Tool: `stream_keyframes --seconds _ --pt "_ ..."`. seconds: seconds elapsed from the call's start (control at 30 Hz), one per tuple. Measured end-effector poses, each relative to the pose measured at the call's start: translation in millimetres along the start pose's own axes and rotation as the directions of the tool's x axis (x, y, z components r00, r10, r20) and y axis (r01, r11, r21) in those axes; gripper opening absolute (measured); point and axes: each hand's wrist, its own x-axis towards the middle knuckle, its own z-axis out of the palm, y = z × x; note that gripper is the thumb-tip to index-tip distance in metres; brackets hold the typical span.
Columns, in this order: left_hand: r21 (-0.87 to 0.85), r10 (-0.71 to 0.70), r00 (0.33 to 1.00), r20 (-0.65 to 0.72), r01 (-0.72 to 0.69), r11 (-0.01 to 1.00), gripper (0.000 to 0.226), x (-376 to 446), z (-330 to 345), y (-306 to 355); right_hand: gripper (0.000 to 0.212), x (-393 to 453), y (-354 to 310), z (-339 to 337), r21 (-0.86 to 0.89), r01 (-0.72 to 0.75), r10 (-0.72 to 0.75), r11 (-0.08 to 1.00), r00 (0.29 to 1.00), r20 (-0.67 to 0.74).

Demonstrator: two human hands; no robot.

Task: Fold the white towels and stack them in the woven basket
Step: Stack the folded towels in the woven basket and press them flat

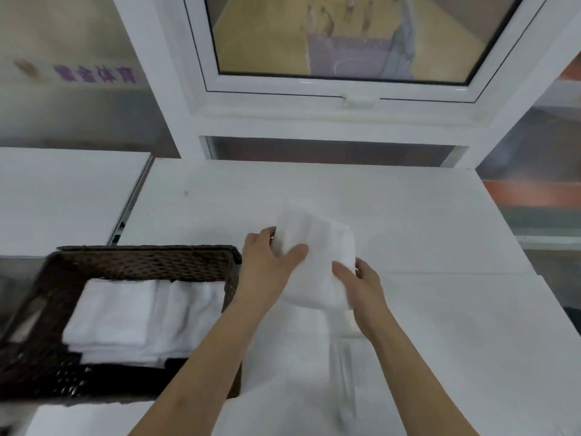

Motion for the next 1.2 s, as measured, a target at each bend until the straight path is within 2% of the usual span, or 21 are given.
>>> stream_keyframes --seconds 0.2,0.3,0.37,0.47,0.53,0.6,0.7,0.8,0.97,1.13,1.2 --pt "-0.053 0.0 0.998 -0.066 -0.004 0.999 0.041 -34.3 -125.3 -11.6 0.041 -68.8 -26.7 98.2 -0.069 0.126 -0.123 0.99 0.991 0.044" --pt "-0.162 -0.034 0.997 -0.071 0.022 0.986 0.016 -39.6 -186.3 -33.6 0.045 -93.2 -24.9 152.6 -0.124 0.172 -0.166 0.977 0.985 0.054" --pt "-0.217 -0.09 0.995 -0.049 0.078 0.973 0.014 -36.9 -221.9 -59.6 0.046 -106.2 -18.2 187.4 -0.194 0.213 -0.204 0.958 0.977 0.063" --pt "-0.313 -0.211 0.975 0.063 0.22 0.924 0.019 -27.3 -256.6 -113.0 0.041 -119.0 -0.9 229.8 -0.317 0.264 -0.244 0.911 0.964 0.104" --pt "-0.305 -0.279 0.95 0.142 0.31 0.9 0.025 -18.2 -265.9 -147.7 0.042 -121.9 15.4 252.3 -0.417 0.262 -0.25 0.87 0.965 0.086" --pt "-0.304 -0.278 0.933 0.229 0.34 0.89 0.022 -11.0 -267.1 -173.0 0.052 -119.1 32.7 270.6 -0.541 0.244 -0.265 0.805 0.963 0.04" --pt "-0.26 -0.289 0.913 0.288 0.366 0.894 0.025 -0.4 -259.7 -200.3 0.06 -112.9 48.8 289.5 -0.723 0.211 -0.268 0.658 0.963 0.037" --pt "-0.259 -0.338 0.876 0.343 0.434 0.863 0.032 4.4 -247.9 -219.1 0.066 -104.3 53.7 296.9 -0.814 0.194 -0.267 0.547 0.962 0.05" --pt "-0.224 -0.391 0.866 0.313 0.467 0.855 0.034 12.9 -235.0 -240.9 0.067 -84.2 75.2 304.0 -0.914 0.159 -0.285 0.373 0.957 0.051" --pt "-0.068 -0.447 0.856 0.259 0.478 0.876 0.038 24.0 -229.0 -258.8 0.067 -72.1 91.3 307.0 -0.936 0.128 -0.189 0.327 0.98 0.068" --pt "-0.045 -0.447 0.862 0.238 0.469 0.882 0.037 27.3 -226.1 -260.9 0.07 -64.5 94.5 306.2 -0.957 0.135 -0.169 0.257 0.981 0.093"
